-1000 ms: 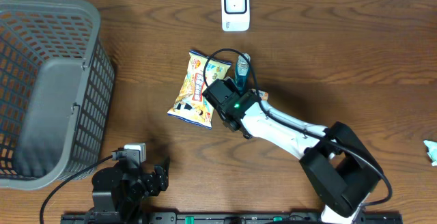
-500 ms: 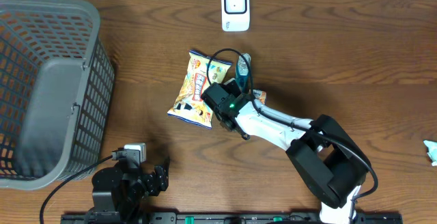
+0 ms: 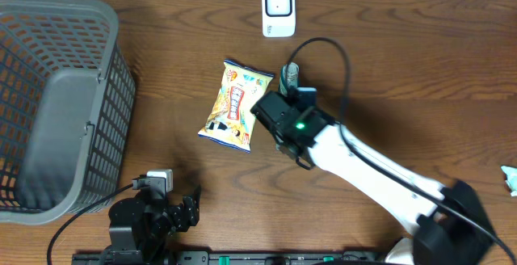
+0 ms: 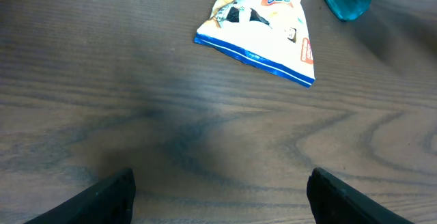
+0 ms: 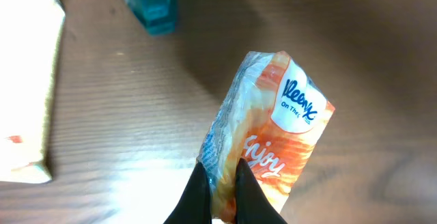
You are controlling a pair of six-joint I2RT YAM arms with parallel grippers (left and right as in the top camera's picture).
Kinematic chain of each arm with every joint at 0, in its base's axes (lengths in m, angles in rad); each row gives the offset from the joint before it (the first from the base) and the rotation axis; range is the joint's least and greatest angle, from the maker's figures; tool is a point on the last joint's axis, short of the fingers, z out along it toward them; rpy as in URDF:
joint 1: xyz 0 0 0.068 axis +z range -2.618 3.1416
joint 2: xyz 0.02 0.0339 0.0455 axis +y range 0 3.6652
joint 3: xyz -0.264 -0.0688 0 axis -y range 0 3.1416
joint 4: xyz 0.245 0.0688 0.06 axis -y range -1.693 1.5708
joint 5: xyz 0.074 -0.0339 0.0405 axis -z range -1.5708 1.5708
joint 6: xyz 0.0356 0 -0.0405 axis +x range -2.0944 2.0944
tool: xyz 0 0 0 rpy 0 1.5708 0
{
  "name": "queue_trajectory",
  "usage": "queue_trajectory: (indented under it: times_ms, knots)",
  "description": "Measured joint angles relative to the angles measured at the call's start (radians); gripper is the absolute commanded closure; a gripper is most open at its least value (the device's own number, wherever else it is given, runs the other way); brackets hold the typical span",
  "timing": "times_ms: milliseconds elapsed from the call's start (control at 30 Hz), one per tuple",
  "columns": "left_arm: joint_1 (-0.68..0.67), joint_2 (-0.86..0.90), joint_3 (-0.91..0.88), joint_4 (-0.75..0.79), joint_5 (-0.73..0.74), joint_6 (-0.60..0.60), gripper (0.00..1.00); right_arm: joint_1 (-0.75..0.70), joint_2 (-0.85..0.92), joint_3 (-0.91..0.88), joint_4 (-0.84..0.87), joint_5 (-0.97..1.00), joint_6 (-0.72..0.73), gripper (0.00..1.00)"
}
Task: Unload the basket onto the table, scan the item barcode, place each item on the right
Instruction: 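Grasp the orange Kleenex pack with the right gripper and lift, then carry the Kleenex pack right and set it down on the table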
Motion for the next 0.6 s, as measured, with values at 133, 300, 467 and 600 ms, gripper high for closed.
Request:
queue_trajectory:
  times_ms: [133, 300, 467, 600]
  knots:
    - [0.0, 0.0, 0.0, 0.0, 0.0, 0.0, 0.2, 0.001, -0.06, 0.005, -0.107, -0.008, 0.166, 0.99]
    - [0.0, 0.0, 0.0, 0.0, 0.0, 0.0, 0.2, -0.03, -0.061, 0.005, -0.223, -0.011, 0.439, 0.98]
    - [0.0, 0.0, 0.0, 0.0, 0.0, 0.0, 0.2, -0.096, -0.06, 0.005, -0.236, -0.011, 0.653, 0.98]
    - [0.0, 0.0, 0.0, 0.0, 0.0, 0.0, 0.19, -0.143, -0.037, 0.005, -0.236, -0.011, 0.779, 0.98]
